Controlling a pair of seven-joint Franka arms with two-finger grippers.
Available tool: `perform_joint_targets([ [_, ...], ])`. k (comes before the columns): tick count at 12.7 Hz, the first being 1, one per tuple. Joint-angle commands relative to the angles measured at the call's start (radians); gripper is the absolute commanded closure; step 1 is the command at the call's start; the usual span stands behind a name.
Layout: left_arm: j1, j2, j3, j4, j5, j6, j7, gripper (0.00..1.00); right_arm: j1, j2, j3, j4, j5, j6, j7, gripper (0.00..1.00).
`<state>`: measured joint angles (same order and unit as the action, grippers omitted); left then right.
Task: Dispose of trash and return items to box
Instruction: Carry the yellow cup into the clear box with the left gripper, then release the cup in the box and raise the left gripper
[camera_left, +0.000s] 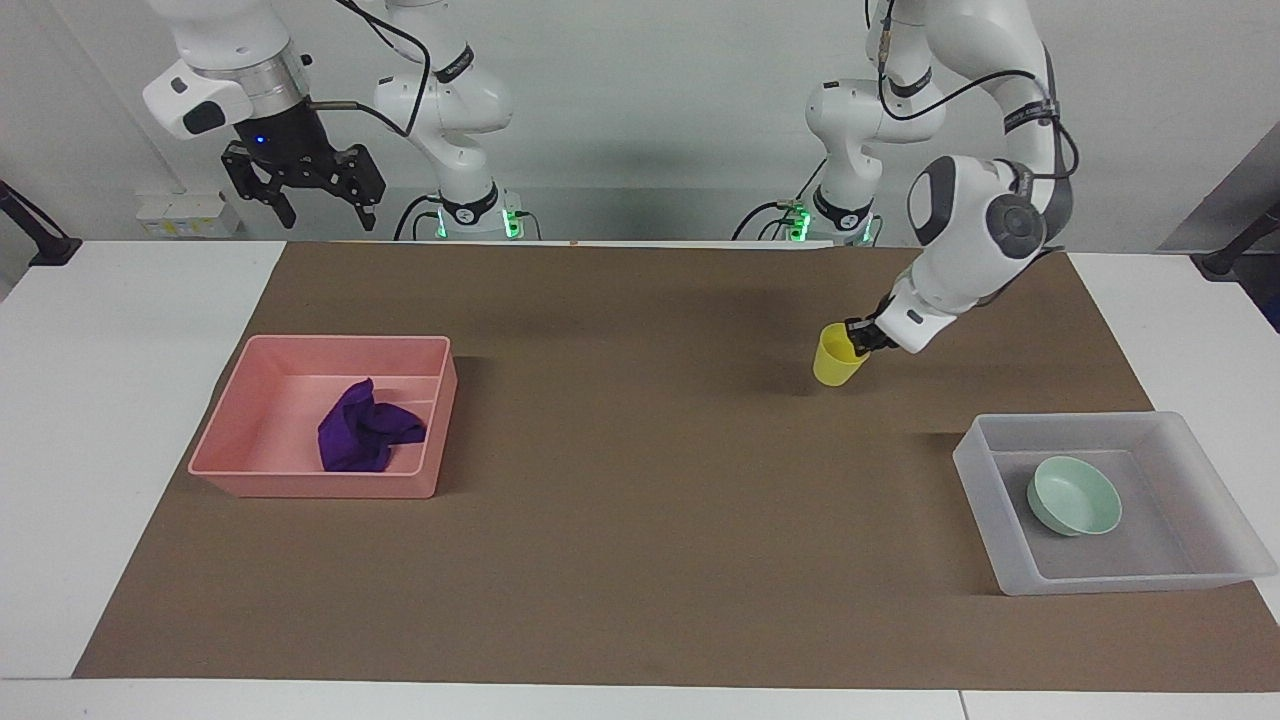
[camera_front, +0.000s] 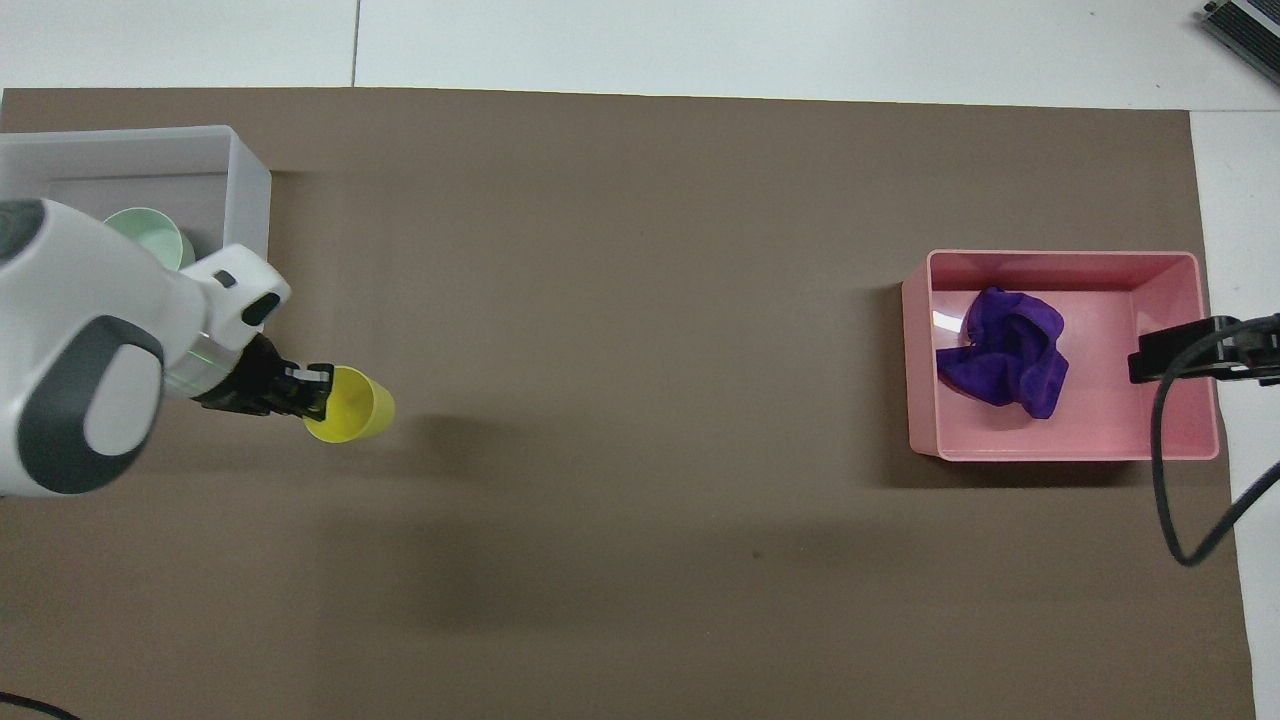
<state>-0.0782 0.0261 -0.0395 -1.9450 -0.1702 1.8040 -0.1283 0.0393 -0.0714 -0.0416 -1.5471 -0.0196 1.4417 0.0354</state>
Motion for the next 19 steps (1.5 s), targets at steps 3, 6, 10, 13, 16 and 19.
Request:
perform_joint_targets([
  [3,0.247,0.087,-0.002,0.317,0.005,-0.1,-0.001,1.0,-0.027,-0.042,0.005,-0.076,-0.005,0.012,-0.029,0.0],
  [6,0.322,0.228,0.0,0.43,0.027,-0.017,0.006,1.0,-0.024,-0.053,0.005,-0.099,-0.006,0.034,-0.029,0.0],
  [10,0.357,0.394,0.001,0.503,0.08,0.167,0.004,1.0,-0.024,-0.059,0.006,-0.11,-0.006,0.045,-0.026,0.0],
  [13,0.377,0.466,0.001,0.5,0.081,0.25,0.003,1.0,-0.024,-0.059,0.006,-0.111,-0.006,0.052,-0.028,0.0],
  [16,0.382,0.477,0.001,0.495,0.084,0.242,0.01,1.0,-0.022,-0.059,0.006,-0.113,-0.006,0.051,-0.026,0.0],
  [19,0.368,0.476,0.001,0.494,0.084,0.235,-0.002,0.0,-0.022,-0.061,0.006,-0.116,-0.006,0.049,-0.025,0.0],
])
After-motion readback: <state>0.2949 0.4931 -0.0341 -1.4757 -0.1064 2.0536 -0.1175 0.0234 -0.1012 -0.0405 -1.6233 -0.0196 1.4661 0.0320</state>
